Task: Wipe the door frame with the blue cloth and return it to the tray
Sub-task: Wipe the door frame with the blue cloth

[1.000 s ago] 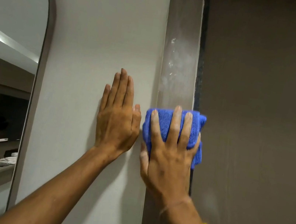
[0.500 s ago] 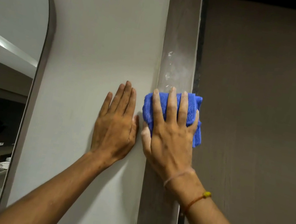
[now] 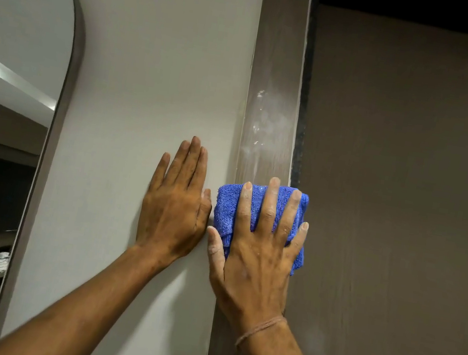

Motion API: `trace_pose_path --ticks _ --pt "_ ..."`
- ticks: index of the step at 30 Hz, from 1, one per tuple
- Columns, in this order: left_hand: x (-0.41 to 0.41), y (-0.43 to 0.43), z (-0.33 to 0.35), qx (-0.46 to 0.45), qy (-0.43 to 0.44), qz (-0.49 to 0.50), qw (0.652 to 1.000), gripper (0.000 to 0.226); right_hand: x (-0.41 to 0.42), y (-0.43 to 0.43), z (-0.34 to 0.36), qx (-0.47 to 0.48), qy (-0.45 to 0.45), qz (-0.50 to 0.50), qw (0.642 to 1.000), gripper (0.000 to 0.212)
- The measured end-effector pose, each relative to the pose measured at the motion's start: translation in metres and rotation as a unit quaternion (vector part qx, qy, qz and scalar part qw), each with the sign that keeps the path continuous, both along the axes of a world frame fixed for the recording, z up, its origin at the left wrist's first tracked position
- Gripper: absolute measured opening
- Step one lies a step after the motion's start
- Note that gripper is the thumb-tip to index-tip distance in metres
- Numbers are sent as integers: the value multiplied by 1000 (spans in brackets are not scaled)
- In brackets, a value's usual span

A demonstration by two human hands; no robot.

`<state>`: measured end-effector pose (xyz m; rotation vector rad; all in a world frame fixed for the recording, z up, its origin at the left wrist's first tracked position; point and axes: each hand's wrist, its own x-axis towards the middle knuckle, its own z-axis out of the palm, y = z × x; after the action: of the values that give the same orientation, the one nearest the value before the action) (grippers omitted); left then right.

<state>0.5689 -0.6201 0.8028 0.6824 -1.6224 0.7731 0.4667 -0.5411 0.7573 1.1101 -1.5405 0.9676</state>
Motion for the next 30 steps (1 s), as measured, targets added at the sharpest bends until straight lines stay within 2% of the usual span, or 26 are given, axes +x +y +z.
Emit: trace_pose_path --ticks 6,12,19,23,26,30 --pt "1 -3 -2 2 6 -3 1000 62 3 -2 21 -55 -67 34 996 60" --pt "1 -4 -2 4 11 1 1000 64 -13 1 77 -62 -28 19 997 56" --pt "0 -3 -3 5 12 2 1000 65 -8 6 20 -46 -23 -14 999 58" --pt "0 -2 -2 -1 15 7 1000 64 -15 6 53 -60 19 -25 998 54" --pt "0 -1 -2 1 13 10 1000 64 -13 4 86 -53 19 -12 998 54" --pt "0 -2 -2 7 10 11 1000 64 -8 2 70 -60 -17 -8 998 56"
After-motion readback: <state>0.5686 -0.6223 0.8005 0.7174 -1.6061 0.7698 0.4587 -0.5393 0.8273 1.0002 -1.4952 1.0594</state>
